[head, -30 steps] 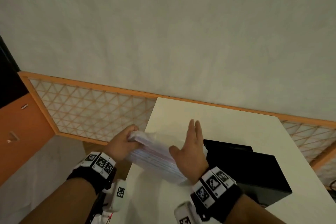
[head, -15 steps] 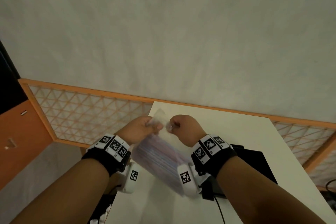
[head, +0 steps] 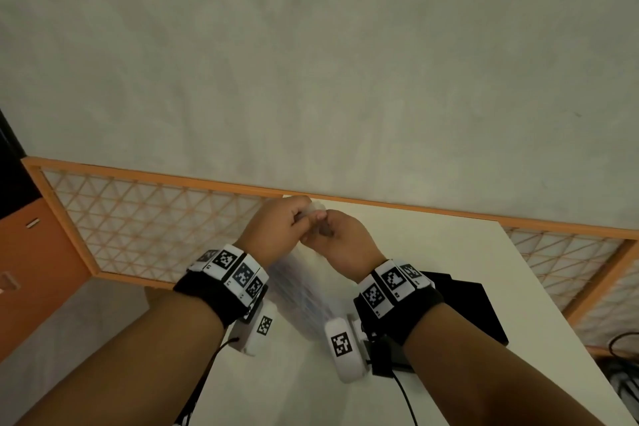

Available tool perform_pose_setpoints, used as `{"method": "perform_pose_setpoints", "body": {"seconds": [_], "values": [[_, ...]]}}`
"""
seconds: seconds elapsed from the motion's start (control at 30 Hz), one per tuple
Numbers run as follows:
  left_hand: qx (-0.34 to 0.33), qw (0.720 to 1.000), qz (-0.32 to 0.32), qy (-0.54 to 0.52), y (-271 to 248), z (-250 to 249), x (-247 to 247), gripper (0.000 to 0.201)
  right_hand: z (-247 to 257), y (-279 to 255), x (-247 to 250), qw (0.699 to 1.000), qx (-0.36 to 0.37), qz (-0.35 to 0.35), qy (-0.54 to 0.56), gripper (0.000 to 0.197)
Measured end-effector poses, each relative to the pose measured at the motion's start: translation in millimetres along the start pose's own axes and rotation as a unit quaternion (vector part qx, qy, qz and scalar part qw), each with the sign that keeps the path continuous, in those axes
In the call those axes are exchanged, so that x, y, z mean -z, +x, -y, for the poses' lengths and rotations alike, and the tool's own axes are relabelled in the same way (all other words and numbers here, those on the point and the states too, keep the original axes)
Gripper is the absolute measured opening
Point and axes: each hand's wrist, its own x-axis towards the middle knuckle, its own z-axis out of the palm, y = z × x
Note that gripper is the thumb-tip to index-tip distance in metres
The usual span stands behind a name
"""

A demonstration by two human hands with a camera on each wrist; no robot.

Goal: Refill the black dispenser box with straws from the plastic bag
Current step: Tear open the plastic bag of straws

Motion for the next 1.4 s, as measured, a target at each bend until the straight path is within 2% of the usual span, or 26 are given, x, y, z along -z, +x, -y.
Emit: {"method": "perform_pose_setpoints", "body": {"seconds": [0.2, 0.3, 0.43, 0.63, 0.8, 0.93, 1.1, 1.23, 1.33, 1.4], "values": [[-0.019, 0.997, 0.044, -0.065, 1, -24, 16, 0.012, -5, 3, 8, 1.000, 0.002, -0.022, -0.021, 0.021], [-0.021, 0.997, 0.054, -0.058, 3, -25, 28, 0.008, -9, 4, 12, 0.999, 0.025, -0.027, -0.025, 0.029], [-0.004, 0.997, 0.025, -0.079, 3, -28, 41, 0.004, -13, 2, 17, 0.998, 0.045, -0.017, -0.029, 0.026], [0.036, 0.984, -0.029, -0.175, -1, -27, 63, 0.003, -34, -8, 31, 0.995, 0.034, 0.019, -0.091, 0.027], [0.048, 0.976, -0.060, -0.205, -6, -15, 75, 0.022, -60, -23, 45, 0.988, 0.019, 0.037, -0.149, 0.030], [0.051, 0.980, -0.053, -0.185, -9, -10, 79, 0.023, -76, -33, 55, 0.992, 0.010, 0.020, -0.121, 0.032], [0.066, 0.974, -0.080, -0.203, -9, -2, 89, 0.019, -94, -46, 69, 0.993, -0.020, -0.005, -0.119, 0.035], [0.086, 0.978, -0.046, -0.185, -9, 3, 83, 0.030, -102, -53, 71, 0.990, -0.041, 0.015, -0.132, 0.042], [0.093, 0.977, -0.022, -0.189, -7, 2, 79, 0.014, -97, -52, 75, 0.983, -0.069, 0.071, -0.152, 0.032], [0.085, 0.982, 0.016, -0.168, -3, -3, 82, 0.003, -82, -49, 78, 0.988, -0.070, 0.096, -0.097, 0.002]]}}
